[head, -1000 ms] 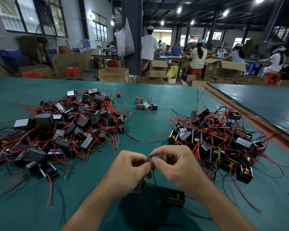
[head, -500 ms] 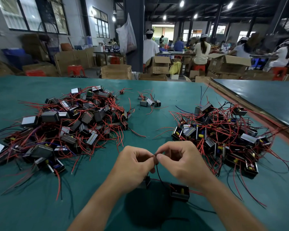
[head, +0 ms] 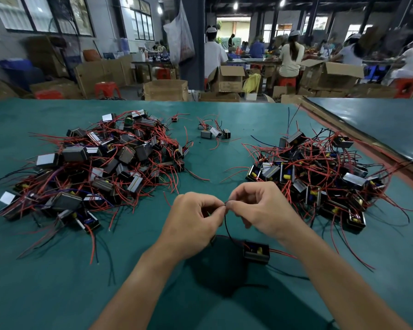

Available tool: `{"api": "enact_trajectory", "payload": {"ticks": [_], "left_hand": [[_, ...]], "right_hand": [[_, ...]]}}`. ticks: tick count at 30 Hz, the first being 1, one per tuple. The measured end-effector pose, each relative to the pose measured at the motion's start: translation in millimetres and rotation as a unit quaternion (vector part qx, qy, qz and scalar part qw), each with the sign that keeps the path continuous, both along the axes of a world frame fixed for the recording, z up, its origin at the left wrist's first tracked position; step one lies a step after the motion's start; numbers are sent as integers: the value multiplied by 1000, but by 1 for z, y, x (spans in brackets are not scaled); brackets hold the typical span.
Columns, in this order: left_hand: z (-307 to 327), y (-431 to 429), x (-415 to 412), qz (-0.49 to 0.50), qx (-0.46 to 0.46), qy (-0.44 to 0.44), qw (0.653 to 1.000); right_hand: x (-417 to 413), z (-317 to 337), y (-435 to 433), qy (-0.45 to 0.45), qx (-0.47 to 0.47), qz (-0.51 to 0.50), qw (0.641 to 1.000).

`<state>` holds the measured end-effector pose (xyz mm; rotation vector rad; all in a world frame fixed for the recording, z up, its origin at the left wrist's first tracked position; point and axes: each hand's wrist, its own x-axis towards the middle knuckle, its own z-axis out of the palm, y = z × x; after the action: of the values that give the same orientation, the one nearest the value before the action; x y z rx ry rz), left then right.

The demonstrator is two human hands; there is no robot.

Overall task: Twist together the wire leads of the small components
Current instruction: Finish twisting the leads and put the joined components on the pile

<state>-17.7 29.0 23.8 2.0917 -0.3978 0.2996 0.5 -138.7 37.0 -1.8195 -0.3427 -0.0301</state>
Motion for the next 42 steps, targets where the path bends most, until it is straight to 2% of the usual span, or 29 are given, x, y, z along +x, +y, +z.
{"api": "enact_trajectory", "payload": {"ticks": [11, 30, 33, 37, 42], "left_hand": [[-2, 3, 2, -22, 16, 23, 999], [-5, 3, -2, -9, 72, 17, 997], [-5, 2, -1, -11, 63, 46, 997], [-2, 4, 2, -27, -1, 149, 988], [4, 2, 0, -33, -129, 269, 954]], "right_hand": [[2, -2, -3, 6, -55, 13, 998], [2, -2, -7, 4, -83, 14, 996], [3, -4, -7, -34, -102, 20, 994], [6, -10, -8, -99, -159, 11, 982], [3, -14, -3, -253, -259, -17, 932]]}}
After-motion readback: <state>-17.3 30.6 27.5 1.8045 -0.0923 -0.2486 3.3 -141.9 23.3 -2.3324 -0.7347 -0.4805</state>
